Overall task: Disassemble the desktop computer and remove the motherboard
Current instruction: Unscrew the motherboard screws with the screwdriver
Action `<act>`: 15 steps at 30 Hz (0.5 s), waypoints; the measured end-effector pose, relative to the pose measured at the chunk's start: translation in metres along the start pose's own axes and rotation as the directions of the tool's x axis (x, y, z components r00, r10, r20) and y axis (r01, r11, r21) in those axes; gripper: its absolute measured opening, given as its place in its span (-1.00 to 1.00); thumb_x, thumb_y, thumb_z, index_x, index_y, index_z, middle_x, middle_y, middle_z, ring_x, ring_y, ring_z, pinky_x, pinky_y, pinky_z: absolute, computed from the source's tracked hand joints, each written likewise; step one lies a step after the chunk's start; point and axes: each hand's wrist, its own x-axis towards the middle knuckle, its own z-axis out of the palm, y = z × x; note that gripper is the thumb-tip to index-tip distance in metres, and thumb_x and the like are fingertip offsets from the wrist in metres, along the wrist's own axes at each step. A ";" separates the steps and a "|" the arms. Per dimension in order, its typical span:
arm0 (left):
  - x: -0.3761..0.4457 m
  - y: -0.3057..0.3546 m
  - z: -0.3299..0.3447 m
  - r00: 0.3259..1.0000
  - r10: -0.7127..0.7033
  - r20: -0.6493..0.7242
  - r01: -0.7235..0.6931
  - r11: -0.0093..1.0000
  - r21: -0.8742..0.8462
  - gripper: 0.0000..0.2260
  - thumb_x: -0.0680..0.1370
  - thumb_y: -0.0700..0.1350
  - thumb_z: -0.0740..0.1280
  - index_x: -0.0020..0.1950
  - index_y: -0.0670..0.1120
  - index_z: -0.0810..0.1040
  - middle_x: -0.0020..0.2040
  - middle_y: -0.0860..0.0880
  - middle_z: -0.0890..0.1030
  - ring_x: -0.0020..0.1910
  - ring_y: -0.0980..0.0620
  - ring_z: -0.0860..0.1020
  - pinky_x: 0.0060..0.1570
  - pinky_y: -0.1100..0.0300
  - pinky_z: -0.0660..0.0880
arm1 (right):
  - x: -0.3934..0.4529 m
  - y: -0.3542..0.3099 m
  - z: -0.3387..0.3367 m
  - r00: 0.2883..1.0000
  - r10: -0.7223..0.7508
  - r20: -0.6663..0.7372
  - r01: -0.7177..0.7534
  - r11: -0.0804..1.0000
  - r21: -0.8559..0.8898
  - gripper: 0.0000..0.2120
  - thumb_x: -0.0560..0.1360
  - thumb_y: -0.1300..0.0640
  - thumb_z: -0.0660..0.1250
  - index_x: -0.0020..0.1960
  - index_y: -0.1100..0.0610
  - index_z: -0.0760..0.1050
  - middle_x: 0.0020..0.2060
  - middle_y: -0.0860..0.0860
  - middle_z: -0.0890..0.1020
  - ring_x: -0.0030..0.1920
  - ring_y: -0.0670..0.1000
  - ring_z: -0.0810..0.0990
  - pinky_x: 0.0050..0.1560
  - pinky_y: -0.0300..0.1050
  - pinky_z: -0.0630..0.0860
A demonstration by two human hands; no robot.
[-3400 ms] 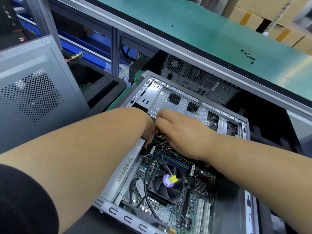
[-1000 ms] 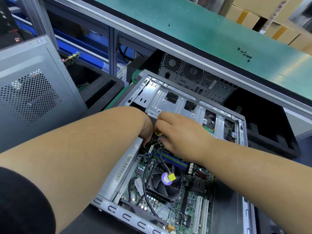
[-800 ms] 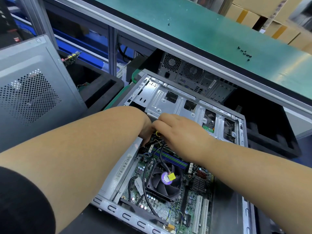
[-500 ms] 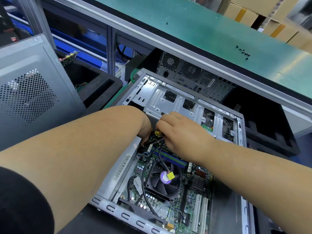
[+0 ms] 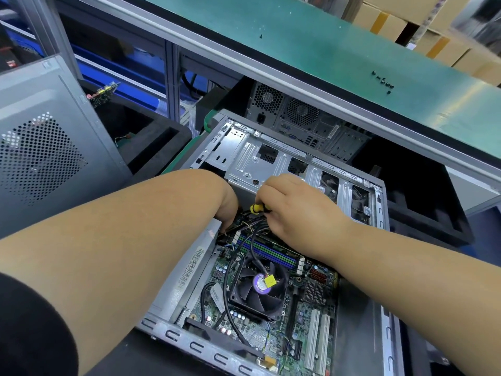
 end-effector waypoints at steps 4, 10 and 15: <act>-0.009 -0.002 -0.001 0.999 0.027 -0.023 -0.028 0.998 -0.057 -0.58 0.58 -0.05 0.29 0.40 -0.17 0.40 0.34 -0.14 0.46 0.29 -0.11 0.44 0.07 0.12 0.36 | -0.007 0.000 -0.004 0.999 0.027 -0.042 -0.025 0.998 0.056 -0.85 0.42 0.32 0.36 -0.01 0.24 0.55 -0.07 0.11 0.57 -0.04 0.18 0.52 -0.03 0.07 0.50; -0.045 -0.006 -0.006 0.988 0.110 -0.106 -0.126 0.979 -0.162 -0.51 0.59 -0.14 0.28 0.51 -0.11 0.26 0.34 -0.07 0.50 0.19 0.01 0.50 0.10 0.19 0.42 | -0.039 -0.003 -0.036 0.964 0.143 -0.225 -0.103 0.978 0.181 -0.83 0.41 0.29 0.44 -0.01 0.18 0.57 -0.12 -0.01 0.56 -0.08 0.05 0.52 0.01 -0.16 0.46; -0.078 -0.022 -0.005 0.954 0.162 -0.251 -0.241 0.914 -0.328 -0.57 0.59 -0.18 0.25 0.46 0.01 0.35 0.29 0.06 0.53 0.24 0.04 0.48 0.22 0.22 0.39 | -0.069 -0.015 -0.064 0.876 0.355 -0.325 -0.236 0.906 0.352 -0.78 0.39 0.24 0.48 -0.01 0.06 0.57 -0.15 -0.14 0.56 -0.09 -0.15 0.51 -0.01 -0.43 0.35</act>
